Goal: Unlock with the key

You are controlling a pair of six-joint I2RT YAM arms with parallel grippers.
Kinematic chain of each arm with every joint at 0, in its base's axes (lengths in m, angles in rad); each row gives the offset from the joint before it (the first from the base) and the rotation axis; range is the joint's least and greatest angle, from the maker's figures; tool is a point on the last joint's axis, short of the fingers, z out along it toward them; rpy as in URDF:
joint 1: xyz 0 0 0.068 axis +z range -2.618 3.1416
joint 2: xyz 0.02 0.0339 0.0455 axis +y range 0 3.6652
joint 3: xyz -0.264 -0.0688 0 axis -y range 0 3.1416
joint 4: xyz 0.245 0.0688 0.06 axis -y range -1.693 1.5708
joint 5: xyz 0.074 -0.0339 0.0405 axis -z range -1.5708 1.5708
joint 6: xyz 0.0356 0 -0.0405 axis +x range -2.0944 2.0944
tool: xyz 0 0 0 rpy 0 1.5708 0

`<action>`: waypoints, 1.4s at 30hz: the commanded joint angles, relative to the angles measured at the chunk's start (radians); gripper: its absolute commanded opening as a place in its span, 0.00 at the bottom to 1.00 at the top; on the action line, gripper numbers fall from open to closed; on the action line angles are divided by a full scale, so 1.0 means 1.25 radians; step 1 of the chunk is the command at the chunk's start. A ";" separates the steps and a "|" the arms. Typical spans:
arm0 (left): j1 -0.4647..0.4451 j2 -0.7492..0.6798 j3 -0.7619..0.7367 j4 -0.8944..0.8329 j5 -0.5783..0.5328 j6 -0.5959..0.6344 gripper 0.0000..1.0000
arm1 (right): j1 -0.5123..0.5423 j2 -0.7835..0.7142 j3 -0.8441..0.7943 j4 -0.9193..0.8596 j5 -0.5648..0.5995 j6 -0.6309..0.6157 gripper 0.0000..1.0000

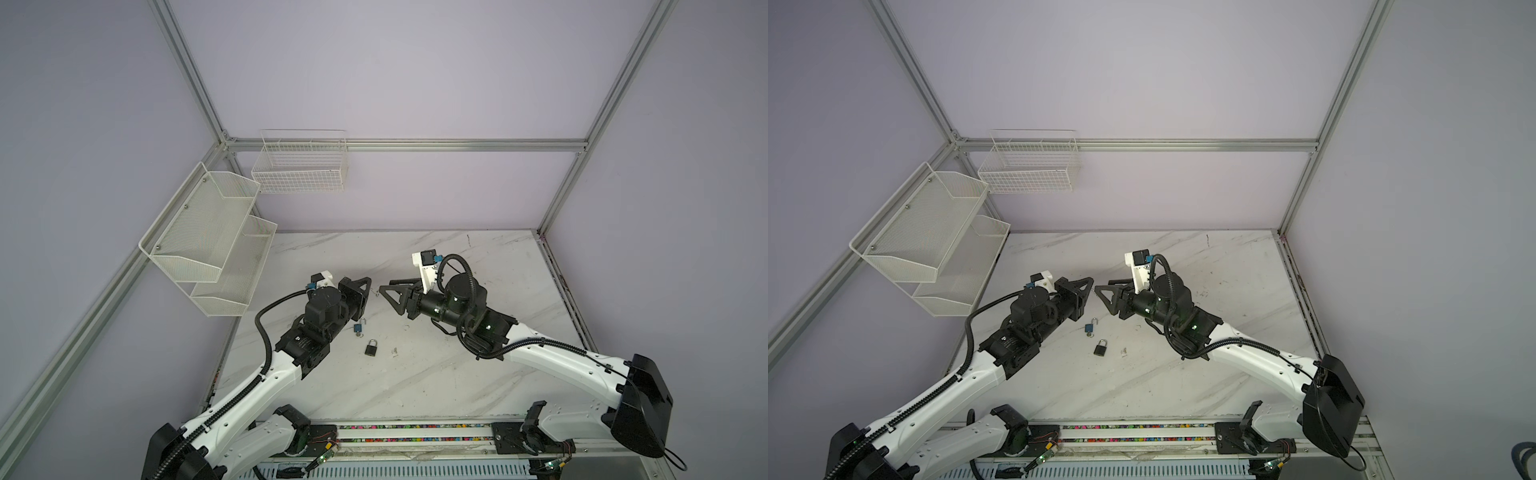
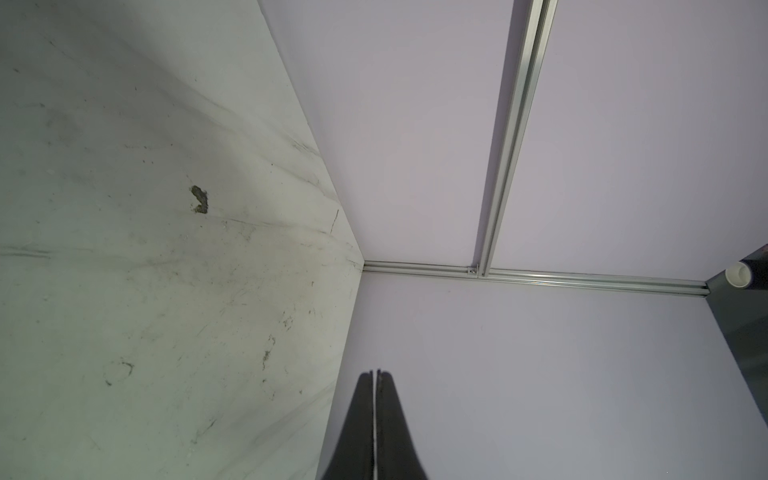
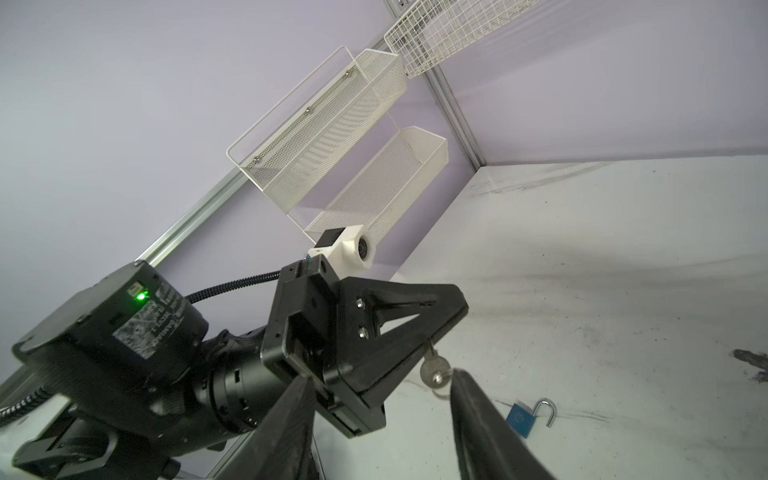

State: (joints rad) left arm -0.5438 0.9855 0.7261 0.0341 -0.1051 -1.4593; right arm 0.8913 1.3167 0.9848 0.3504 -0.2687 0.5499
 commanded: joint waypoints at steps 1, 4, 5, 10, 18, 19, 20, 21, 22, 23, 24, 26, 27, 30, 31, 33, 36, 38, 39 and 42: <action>0.008 -0.021 0.095 -0.009 0.004 0.270 0.00 | -0.021 -0.025 0.012 -0.050 -0.115 0.084 0.57; 0.011 -0.021 0.092 0.011 0.025 0.392 0.00 | -0.043 -0.023 0.014 -0.046 -0.191 0.135 0.59; 0.013 -0.021 0.086 0.024 0.033 0.419 0.00 | -0.047 -0.020 0.017 -0.045 -0.208 0.149 0.59; 0.014 -0.020 0.040 0.175 0.121 0.503 0.00 | -0.088 0.006 0.029 -0.022 -0.271 0.201 0.58; 0.015 0.000 0.019 0.291 0.184 0.509 0.00 | -0.116 0.065 0.045 0.040 -0.305 0.210 0.55; 0.015 0.001 0.015 0.307 0.192 0.512 0.00 | -0.126 0.066 0.044 0.050 -0.309 0.215 0.55; 0.015 0.002 0.012 0.320 0.197 0.513 0.00 | -0.133 0.068 0.040 0.060 -0.312 0.222 0.54; 0.015 0.005 0.009 0.336 0.203 0.513 0.00 | -0.138 0.068 0.034 0.076 -0.315 0.230 0.54; 0.015 0.008 0.007 0.346 0.208 0.511 0.00 | -0.141 0.071 0.032 0.097 -0.323 0.237 0.54; 0.015 0.013 0.007 0.351 0.211 0.508 0.00 | -0.141 0.074 0.029 0.119 -0.333 0.243 0.53; 0.015 0.019 0.009 0.361 0.219 0.506 0.00 | -0.141 0.079 0.024 0.150 -0.353 0.257 0.52; 0.015 0.031 0.013 0.372 0.231 0.501 0.00 | -0.141 0.085 0.014 0.211 -0.376 0.279 0.49; 0.014 0.036 0.015 0.376 0.232 0.497 0.00 | -0.141 0.087 0.010 0.222 -0.379 0.282 0.48; 0.015 0.046 0.012 0.408 0.240 0.488 0.00 | -0.141 0.086 0.003 0.228 -0.381 0.277 0.44; 0.015 0.048 0.013 0.411 0.238 0.484 0.00 | -0.141 0.087 0.002 0.230 -0.382 0.277 0.42; 0.015 0.052 0.017 0.413 0.239 0.481 0.00 | -0.141 0.090 0.003 0.234 -0.391 0.279 0.40; 0.015 0.058 0.019 0.427 0.247 0.474 0.00 | -0.142 0.092 -0.005 0.235 -0.388 0.282 0.38; 0.015 0.062 0.020 0.440 0.254 0.469 0.00 | -0.144 0.095 -0.008 0.238 -0.388 0.283 0.36; 0.015 0.064 0.021 0.442 0.257 0.468 0.00 | -0.144 0.098 -0.008 0.242 -0.390 0.286 0.35; 0.015 0.069 0.028 0.448 0.265 0.465 0.00 | -0.146 0.103 -0.008 0.257 -0.391 0.292 0.33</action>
State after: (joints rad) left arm -0.5304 1.0702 0.7311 0.5236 0.1986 -0.8703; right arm 0.7132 1.4384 0.9833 0.5991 -0.7391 0.8906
